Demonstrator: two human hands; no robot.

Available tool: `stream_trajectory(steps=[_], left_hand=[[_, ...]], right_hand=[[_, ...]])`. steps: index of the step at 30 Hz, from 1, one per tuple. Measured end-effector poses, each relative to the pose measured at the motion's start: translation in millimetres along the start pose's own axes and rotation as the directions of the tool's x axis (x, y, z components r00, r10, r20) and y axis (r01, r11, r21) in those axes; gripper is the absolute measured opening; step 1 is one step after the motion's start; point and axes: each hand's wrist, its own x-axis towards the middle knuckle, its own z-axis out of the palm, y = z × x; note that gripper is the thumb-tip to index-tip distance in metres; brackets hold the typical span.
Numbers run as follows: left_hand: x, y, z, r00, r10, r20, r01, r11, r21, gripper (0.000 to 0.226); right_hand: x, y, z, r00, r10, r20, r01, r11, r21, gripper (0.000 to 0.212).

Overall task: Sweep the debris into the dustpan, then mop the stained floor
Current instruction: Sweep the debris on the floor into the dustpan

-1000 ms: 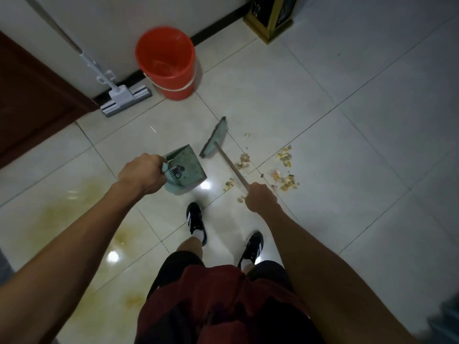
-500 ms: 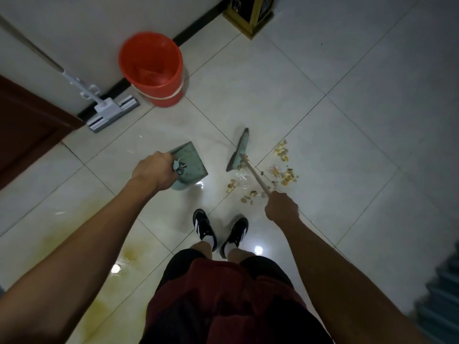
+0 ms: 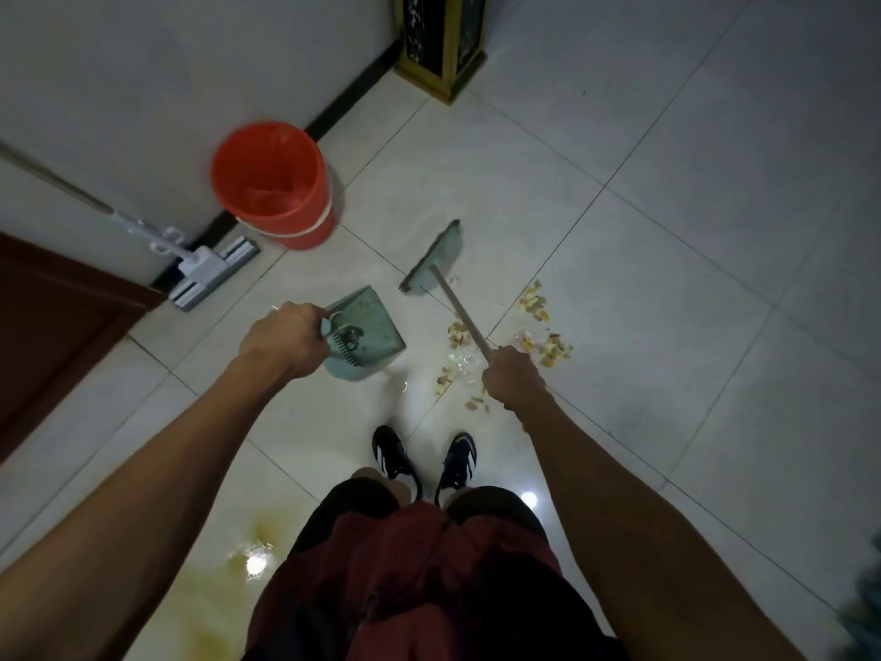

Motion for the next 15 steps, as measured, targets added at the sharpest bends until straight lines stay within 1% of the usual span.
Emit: stream_trajectory(steps=[2, 4, 7, 10, 13, 15], left_hand=[[4, -4, -9, 1.0, 0.002, -0.004, -0.002, 1.0, -0.003, 0.032], [14, -13, -17, 1.0, 0.0, -0.009, 0.0, 1.0, 0.0, 0.032], [39, -31, -31, 1.0, 0.024, -0.003, -0.024, 1.0, 0.011, 0.031], [73, -56, -45, 0.997, 0.079, 0.015, -0.079, 0.997, -0.012, 0.03], [115, -81, -61, 0.987, 0.15, 0.061, -0.151, 0.988, 0.019, 0.024], [138, -100, -70, 0.98, 0.185, 0.072, -0.189, 0.981, 0.048, 0.02]], right_hand=[[9, -15, -2, 1.0, -0.025, -0.008, 0.025, 0.999, 0.029, 0.026], [22, -34, -3, 0.998, -0.056, -0.011, 0.057, 0.998, 0.022, 0.023], [45, -65, 4, 0.998, -0.062, -0.021, 0.063, 0.998, 0.022, 0.024], [64, -99, 14, 0.999, -0.024, -0.031, 0.025, 0.999, 0.023, 0.023], [83, -134, 27, 0.997, 0.051, -0.053, -0.049, 0.998, 0.028, 0.018], [92, -155, 36, 0.997, 0.072, -0.042, -0.071, 0.997, 0.025, 0.023]])
